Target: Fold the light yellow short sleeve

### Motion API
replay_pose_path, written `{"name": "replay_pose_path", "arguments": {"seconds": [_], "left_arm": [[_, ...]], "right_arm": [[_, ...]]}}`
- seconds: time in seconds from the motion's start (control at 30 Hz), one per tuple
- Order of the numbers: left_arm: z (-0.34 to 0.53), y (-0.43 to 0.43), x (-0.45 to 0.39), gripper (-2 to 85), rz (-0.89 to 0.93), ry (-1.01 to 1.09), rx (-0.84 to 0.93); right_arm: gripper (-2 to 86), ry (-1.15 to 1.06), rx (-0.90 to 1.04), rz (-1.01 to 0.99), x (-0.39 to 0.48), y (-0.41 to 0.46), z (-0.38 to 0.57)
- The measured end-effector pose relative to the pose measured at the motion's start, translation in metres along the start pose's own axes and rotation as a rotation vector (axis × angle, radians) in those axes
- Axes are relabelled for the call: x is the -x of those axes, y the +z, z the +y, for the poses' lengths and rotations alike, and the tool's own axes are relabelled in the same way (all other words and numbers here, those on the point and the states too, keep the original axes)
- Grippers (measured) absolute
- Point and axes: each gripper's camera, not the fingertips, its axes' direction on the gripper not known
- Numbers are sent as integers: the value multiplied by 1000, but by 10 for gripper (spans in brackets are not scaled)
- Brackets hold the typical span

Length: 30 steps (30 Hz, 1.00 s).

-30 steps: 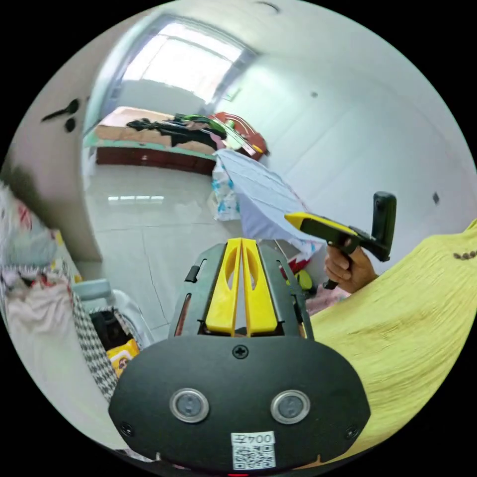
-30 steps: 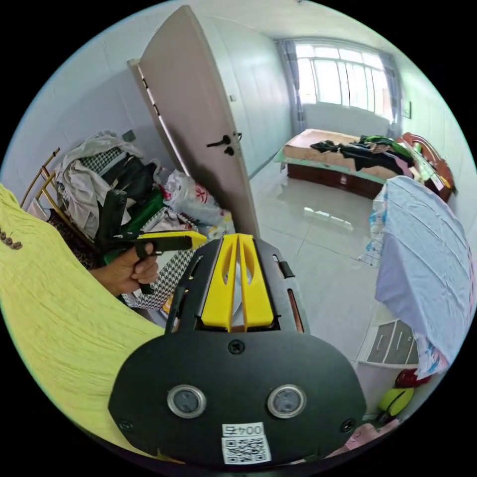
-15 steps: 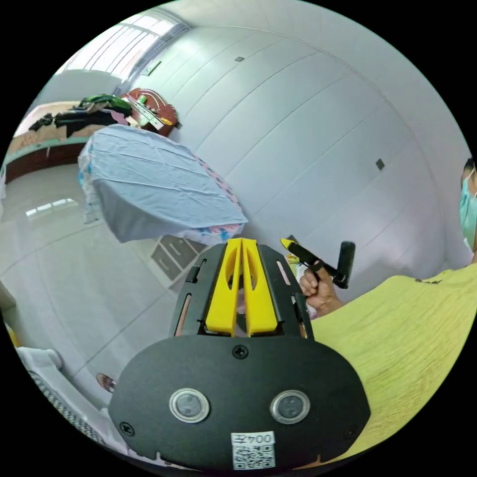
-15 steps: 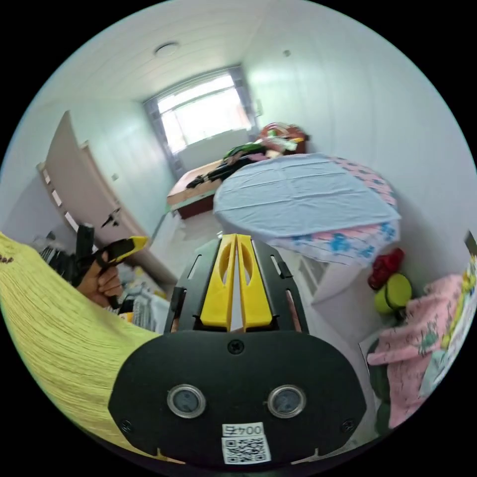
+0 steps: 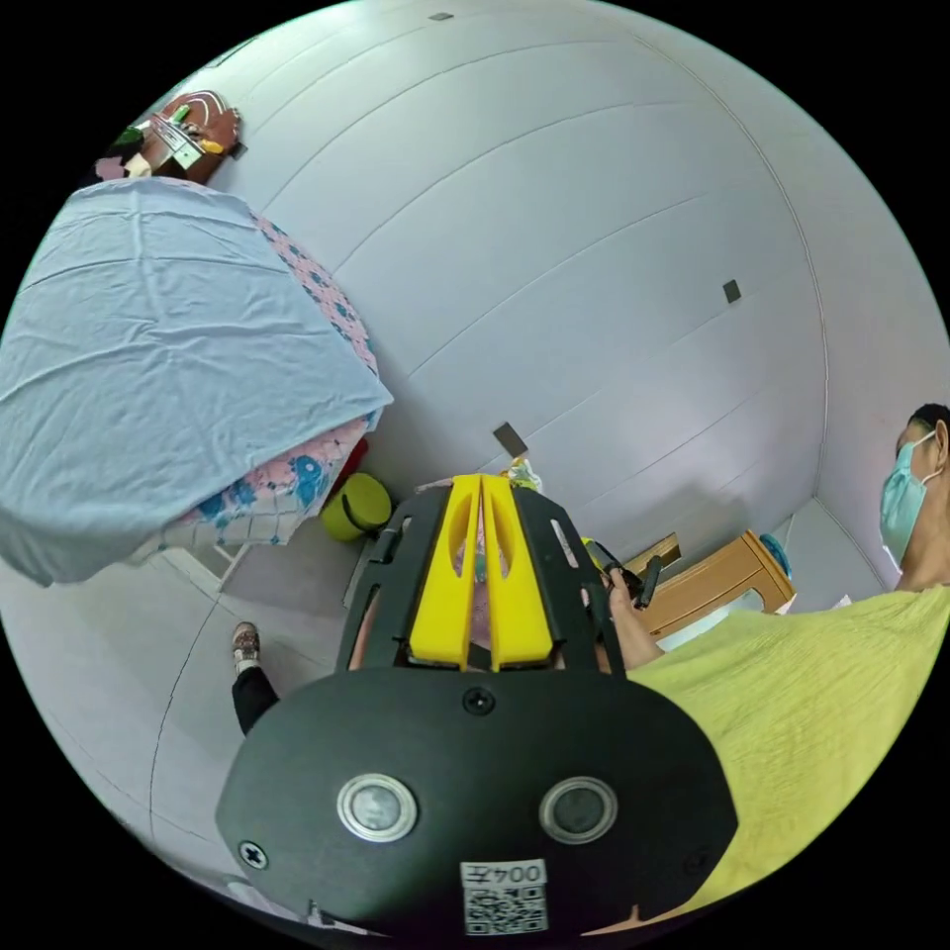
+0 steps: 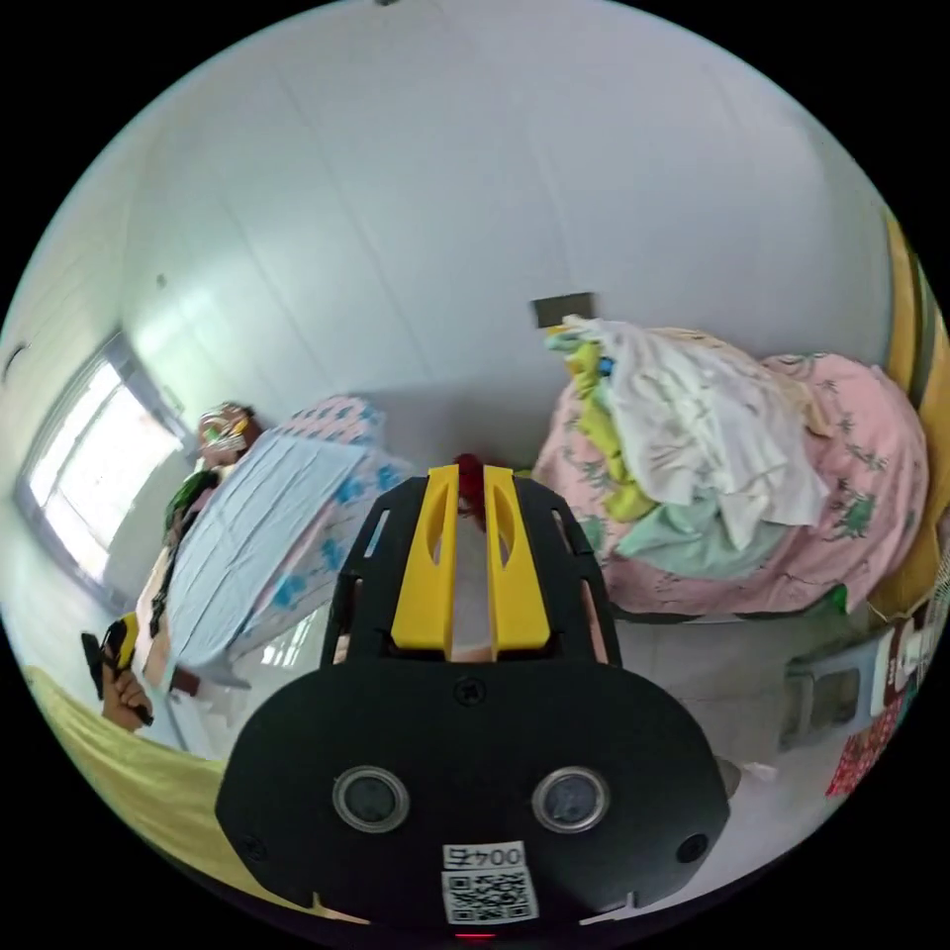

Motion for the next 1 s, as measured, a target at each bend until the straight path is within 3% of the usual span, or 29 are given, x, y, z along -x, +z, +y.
{"name": "replay_pose_path", "arguments": {"seconds": [0.17,0.43,0.6,0.77,0.9,1.0], "left_arm": [[-103,164,69,2,107,-36,40],[-219,384,115,1,87,-36,237],[-256,478,119,1,23,-9,221],[-260,560,127,1,-45,-83,145],[-267,623,130,1,-47,-100,158],[-277,672,127,1,-42,-69,156]], "right_arm": [[35,106,-24,272,-70,-2,-135],[64,208,106,372,-135,56,-315],[72,69,225,495,-169,91,-413],[68,-321,507,642,-198,129,-479],[3,-402,545,582,-224,111,-516],[-6,-289,409,503,-248,59,-565]]}}
